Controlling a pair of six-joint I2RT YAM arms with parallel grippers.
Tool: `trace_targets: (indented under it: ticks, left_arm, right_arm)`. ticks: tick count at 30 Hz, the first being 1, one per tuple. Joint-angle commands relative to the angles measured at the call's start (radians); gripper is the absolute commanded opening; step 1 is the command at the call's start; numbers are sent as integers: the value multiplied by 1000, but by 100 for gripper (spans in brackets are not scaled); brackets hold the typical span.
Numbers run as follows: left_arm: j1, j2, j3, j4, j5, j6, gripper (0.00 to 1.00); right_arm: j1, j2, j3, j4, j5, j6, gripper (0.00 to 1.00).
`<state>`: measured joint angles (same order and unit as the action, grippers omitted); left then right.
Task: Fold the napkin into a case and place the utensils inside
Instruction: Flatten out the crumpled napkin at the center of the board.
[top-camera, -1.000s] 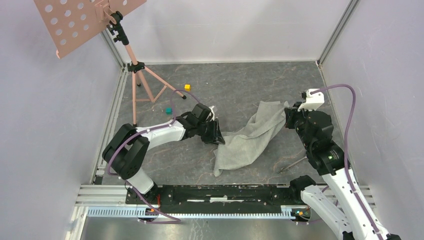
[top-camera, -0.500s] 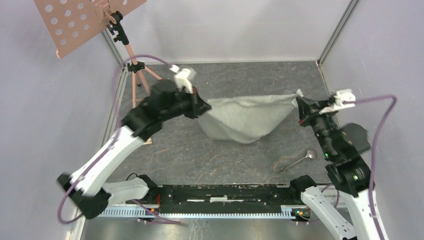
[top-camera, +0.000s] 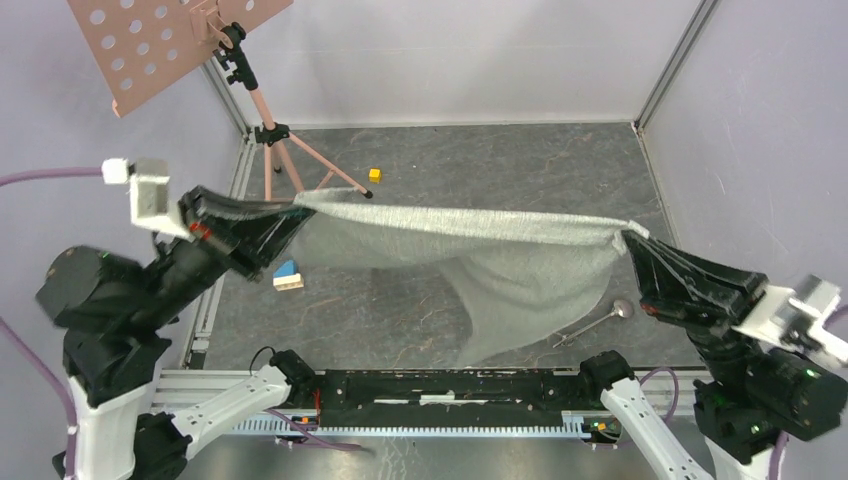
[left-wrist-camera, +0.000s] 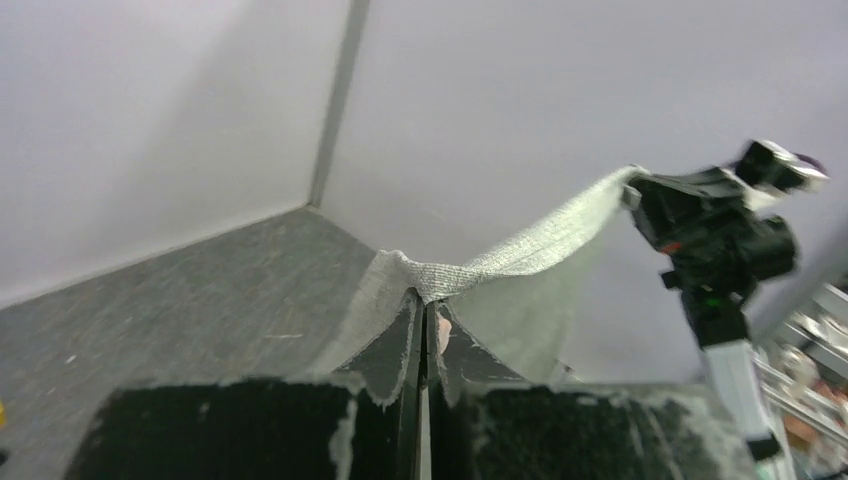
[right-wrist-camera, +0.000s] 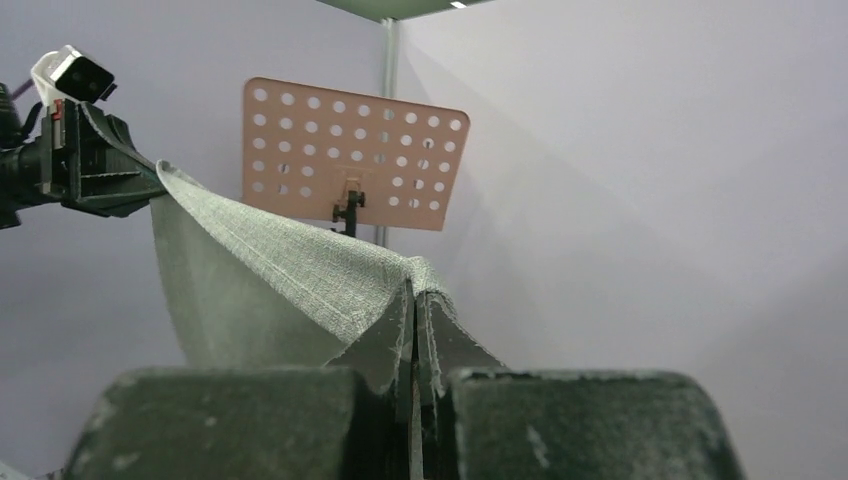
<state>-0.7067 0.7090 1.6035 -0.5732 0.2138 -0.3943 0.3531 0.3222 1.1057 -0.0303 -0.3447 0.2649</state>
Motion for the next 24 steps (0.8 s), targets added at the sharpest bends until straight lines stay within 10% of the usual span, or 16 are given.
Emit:
trace_targets:
  ticks: [1,6,15,17,21,24]
  left_arm:
    - [6,168,43,-110,-393,35,2]
    - [17,485,114,-199,-910,74,2]
    - [201,1119,281,-31,-794,59,11]
    - [226,1295,434,-115,-709,62,12]
    - [231,1473,785,-374,-716,81,67]
    - [221,1358,688,-339,-634,79,90]
  right_arm:
    - [-3,90,-93,69,240,71,1]
    - [-3,284,-190,13,620,142,1]
    - [-28,829,-256,305,1040,-82,1]
    - [-55,963,-228,341,1034,-120,20]
    - [-106,1228,81,26,871,-187,68]
    - [-113,1373,336,-306,770,-202,82]
